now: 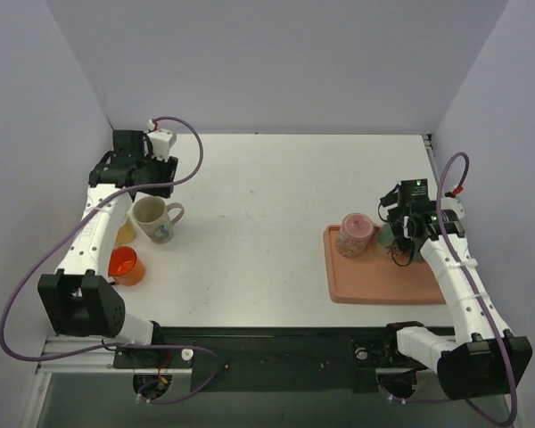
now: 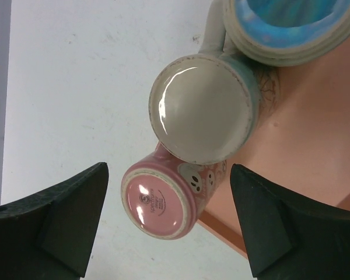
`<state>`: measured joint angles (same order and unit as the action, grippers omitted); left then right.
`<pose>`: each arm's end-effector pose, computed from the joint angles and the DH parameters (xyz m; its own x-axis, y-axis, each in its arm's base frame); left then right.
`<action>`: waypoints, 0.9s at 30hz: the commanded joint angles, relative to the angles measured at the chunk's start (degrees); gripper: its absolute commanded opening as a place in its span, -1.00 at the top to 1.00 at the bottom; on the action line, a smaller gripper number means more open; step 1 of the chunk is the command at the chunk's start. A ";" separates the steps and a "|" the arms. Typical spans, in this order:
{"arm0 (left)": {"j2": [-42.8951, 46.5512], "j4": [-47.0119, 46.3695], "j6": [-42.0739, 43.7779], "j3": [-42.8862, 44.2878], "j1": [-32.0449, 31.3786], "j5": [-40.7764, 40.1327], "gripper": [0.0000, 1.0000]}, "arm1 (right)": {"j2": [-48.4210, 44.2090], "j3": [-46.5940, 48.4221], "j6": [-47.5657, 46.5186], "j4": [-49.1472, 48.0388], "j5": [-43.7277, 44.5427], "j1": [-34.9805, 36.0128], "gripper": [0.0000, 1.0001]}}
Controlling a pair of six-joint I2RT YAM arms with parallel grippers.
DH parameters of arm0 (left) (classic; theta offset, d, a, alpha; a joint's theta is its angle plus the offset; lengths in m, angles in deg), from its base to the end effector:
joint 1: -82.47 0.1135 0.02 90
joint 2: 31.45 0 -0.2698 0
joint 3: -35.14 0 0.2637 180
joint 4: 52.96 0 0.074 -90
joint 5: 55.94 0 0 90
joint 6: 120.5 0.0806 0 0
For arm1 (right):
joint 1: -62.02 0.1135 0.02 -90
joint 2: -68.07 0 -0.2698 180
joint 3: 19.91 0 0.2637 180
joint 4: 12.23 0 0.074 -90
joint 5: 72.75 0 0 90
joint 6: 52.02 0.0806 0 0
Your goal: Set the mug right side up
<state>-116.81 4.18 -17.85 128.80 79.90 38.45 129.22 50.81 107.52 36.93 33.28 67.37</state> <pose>0.3601 -0.0223 0.3043 -0.7130 0.2506 -0.6548 0.2574 0.9623 0.0879 0.2675 0.0027 0.2971 -0.1072 0.8944 -0.4343 0.6372 0.3971 0.6605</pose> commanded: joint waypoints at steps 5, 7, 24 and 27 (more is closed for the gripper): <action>7.93 -0.66 -2.10 1.67 -0.51 6.60 -0.24 | 9.07 0.36 6.57 -5.51 2.24 3.79 -0.53; 8.19 -0.57 -2.36 1.67 -0.68 6.95 -0.24 | 10.04 0.36 6.84 -5.86 2.86 4.93 -0.51; 8.28 -1.10 -3.15 0.97 -0.77 8.89 -0.24 | 11.28 -4.12 9.47 -9.64 -1.44 11.97 -0.32; 8.37 -1.27 -3.15 0.35 -0.77 8.98 -0.24 | 8.83 -6.14 11.14 -10.17 -2.14 12.85 -0.30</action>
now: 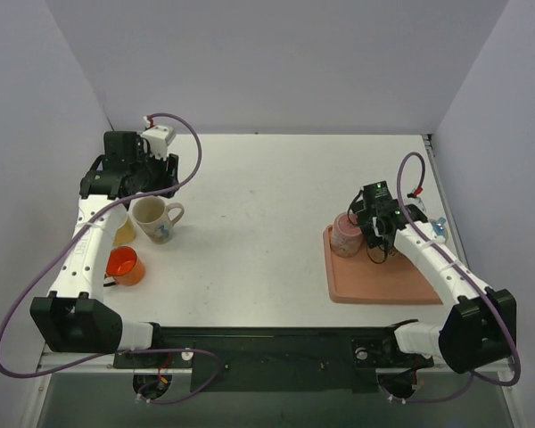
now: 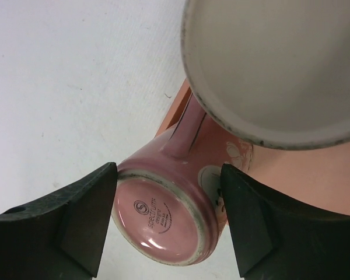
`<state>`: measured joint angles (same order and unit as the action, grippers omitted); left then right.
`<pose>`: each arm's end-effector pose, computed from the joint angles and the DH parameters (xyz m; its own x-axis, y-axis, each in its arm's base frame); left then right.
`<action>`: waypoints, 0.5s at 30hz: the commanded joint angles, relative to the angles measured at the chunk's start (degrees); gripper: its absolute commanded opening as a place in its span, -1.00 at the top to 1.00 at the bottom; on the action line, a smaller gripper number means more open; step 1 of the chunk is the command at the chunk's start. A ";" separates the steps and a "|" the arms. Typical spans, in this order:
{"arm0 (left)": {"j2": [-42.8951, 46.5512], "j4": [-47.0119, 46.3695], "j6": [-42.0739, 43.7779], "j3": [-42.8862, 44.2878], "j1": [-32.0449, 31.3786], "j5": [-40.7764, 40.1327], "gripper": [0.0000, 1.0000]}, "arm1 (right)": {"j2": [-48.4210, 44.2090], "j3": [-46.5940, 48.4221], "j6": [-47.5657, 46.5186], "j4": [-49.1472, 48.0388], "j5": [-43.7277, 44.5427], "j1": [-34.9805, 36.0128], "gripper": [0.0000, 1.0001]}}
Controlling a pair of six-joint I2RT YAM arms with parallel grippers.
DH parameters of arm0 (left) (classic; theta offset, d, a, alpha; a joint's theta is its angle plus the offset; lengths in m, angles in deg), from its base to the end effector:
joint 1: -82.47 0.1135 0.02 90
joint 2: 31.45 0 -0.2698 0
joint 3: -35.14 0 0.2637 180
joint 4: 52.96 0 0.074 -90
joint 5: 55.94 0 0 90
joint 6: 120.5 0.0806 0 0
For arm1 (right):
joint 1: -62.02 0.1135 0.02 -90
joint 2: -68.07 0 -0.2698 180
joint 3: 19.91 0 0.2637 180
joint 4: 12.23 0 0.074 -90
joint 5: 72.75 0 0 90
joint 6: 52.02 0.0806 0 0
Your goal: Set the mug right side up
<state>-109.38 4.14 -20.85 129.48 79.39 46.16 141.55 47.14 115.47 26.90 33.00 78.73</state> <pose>0.3310 -0.0347 0.3522 -0.6064 0.1968 -0.7704 0.3174 0.9483 -0.0076 0.3046 0.0686 0.2344 -0.2406 0.9088 -0.3409 0.6471 0.4119 0.6416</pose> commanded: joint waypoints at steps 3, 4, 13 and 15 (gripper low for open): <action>0.94 -1.32 -0.33 -0.42 -0.36 1.52 -0.24 | -4.83 -5.36 3.98 -0.05 -0.99 1.75 -0.30; 0.85 -1.32 -0.51 -0.33 -0.36 1.61 -0.24 | -5.26 -5.98 4.50 -0.22 0.15 1.31 -0.30; 0.94 -1.14 -0.77 -0.42 -1.15 2.41 -0.24 | -0.62 -4.85 1.87 -1.72 1.04 -4.40 -0.42; 1.03 -1.23 -0.77 -0.33 -1.24 2.40 -0.24 | 0.44 -4.76 2.40 -2.50 0.87 -4.58 -0.45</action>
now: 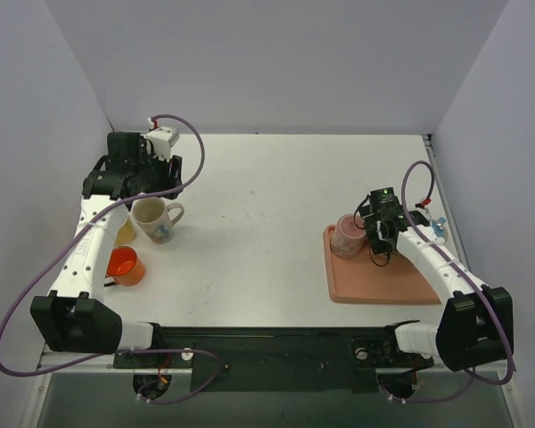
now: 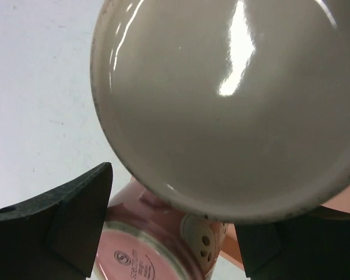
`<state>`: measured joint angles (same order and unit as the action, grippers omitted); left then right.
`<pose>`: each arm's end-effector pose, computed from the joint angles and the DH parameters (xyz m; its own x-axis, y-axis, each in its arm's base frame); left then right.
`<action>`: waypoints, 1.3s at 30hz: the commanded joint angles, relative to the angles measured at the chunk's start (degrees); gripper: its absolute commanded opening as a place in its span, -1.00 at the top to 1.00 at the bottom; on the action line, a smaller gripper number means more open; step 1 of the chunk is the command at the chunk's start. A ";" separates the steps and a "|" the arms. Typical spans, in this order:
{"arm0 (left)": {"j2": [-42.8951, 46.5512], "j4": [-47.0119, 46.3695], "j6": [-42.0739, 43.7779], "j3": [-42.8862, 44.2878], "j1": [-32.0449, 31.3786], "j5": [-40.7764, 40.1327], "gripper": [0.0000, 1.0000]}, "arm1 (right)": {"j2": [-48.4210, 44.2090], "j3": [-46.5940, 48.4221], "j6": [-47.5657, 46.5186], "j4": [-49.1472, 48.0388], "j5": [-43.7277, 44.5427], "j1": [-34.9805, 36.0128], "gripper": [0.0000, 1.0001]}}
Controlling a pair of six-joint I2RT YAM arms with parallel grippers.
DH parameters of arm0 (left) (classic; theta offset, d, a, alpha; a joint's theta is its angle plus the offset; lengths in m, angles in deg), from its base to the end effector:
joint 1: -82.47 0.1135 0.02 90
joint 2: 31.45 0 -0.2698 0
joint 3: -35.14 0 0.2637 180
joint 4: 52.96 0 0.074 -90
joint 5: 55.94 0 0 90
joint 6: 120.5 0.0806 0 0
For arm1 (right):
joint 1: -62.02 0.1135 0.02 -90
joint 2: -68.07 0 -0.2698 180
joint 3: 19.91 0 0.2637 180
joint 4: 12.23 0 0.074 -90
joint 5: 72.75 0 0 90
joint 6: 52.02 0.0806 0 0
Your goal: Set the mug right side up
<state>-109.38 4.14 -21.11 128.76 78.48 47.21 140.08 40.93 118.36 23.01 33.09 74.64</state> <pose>0.3297 -0.0414 0.3478 -0.6122 0.2020 -0.7645 0.3424 0.9392 -0.0261 0.2974 0.0440 0.2093 -0.1443 0.9397 -0.3101 0.6924 0.3198 0.6468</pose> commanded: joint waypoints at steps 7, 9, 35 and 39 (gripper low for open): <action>1.99 -1.67 -0.25 -0.22 -0.58 1.18 -0.24 | 2.96 -1.09 1.36 -1.86 -0.89 -1.46 0.02; 2.17 -1.84 -0.07 -0.40 -0.67 1.18 -0.24 | 2.79 -1.89 1.80 -2.74 -1.86 -2.07 0.23; 3.14 -2.29 -1.04 0.65 -4.09 3.63 -0.23 | -2.47 -2.60 -2.24 -3.81 -7.22 0.38 1.00; 3.49 -1.23 -1.21 1.71 -5.23 4.96 -0.23 | -5.38 -1.80 -4.97 -3.37 -6.26 2.49 1.00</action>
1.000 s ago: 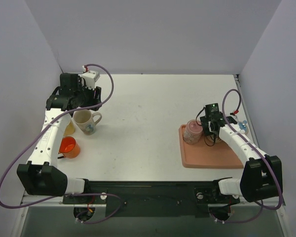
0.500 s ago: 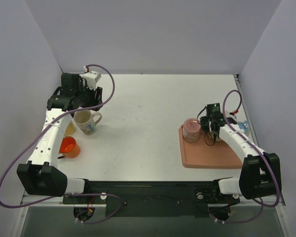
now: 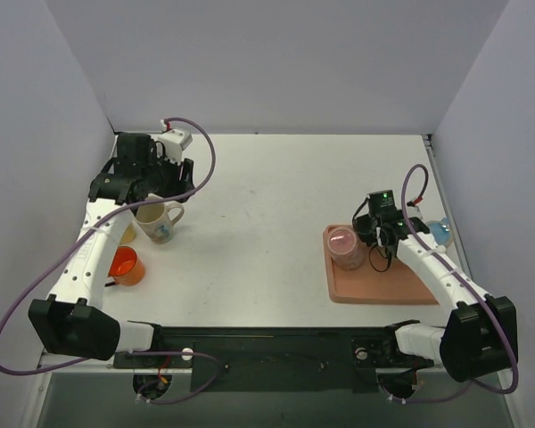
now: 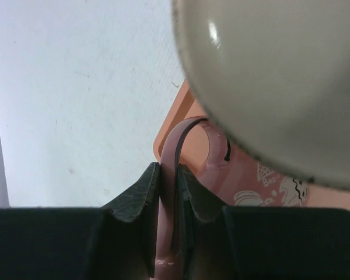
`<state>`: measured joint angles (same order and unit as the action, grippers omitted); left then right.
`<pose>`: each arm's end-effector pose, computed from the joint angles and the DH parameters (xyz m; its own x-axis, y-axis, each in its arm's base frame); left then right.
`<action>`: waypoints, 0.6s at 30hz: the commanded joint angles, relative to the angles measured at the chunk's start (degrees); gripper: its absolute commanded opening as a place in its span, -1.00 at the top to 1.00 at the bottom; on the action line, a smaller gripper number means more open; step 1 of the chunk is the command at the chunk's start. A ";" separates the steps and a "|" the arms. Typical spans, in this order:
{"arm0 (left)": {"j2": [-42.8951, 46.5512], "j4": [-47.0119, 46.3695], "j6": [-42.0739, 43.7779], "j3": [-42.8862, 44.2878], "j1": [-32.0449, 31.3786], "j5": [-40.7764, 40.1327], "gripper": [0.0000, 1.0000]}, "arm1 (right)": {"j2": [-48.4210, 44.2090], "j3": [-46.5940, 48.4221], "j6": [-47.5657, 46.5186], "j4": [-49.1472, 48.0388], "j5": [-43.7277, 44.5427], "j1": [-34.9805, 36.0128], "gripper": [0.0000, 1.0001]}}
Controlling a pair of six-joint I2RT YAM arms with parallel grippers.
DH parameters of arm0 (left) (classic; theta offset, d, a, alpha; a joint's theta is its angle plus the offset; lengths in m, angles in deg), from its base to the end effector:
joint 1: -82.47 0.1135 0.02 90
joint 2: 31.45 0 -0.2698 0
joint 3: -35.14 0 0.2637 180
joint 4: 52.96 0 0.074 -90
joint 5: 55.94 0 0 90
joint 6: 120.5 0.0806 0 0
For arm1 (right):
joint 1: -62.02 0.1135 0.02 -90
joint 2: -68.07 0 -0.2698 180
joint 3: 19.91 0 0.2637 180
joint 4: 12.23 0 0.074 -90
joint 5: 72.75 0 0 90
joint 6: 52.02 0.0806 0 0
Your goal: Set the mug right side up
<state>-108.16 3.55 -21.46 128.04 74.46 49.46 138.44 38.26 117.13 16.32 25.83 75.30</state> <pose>0.3207 -0.0667 0.3514 -0.5802 0.2346 -0.7800 0.4314 0.9008 -0.0499 0.2982 0.0580 0.2116 -0.2346 0.9424 -0.2382 0.6019 0.3333 0.7257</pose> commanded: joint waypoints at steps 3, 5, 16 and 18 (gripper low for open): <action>2.61 -0.64 -0.86 2.70 -2.01 2.88 -0.23 | -4.62 -0.36 -5.58 3.67 0.39 2.19 1.00; 2.70 -0.38 -0.86 2.96 -2.53 3.49 -0.23 | -5.06 -1.59 -7.42 1.75 -1.71 2.10 1.00; 3.23 0.50 -0.78 3.58 -4.47 5.61 -0.23 | -9.28 -2.91 -21.14 -4.06 -6.82 2.81 1.00; 3.14 0.59 -0.78 3.75 -4.56 5.52 -0.23 | -9.98 -3.00 -23.50 -4.15 -7.17 2.98 1.00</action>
<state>-106.63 4.38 -21.94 128.82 70.22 53.16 131.23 35.16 99.30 14.81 19.75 77.88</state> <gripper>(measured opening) 0.617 0.077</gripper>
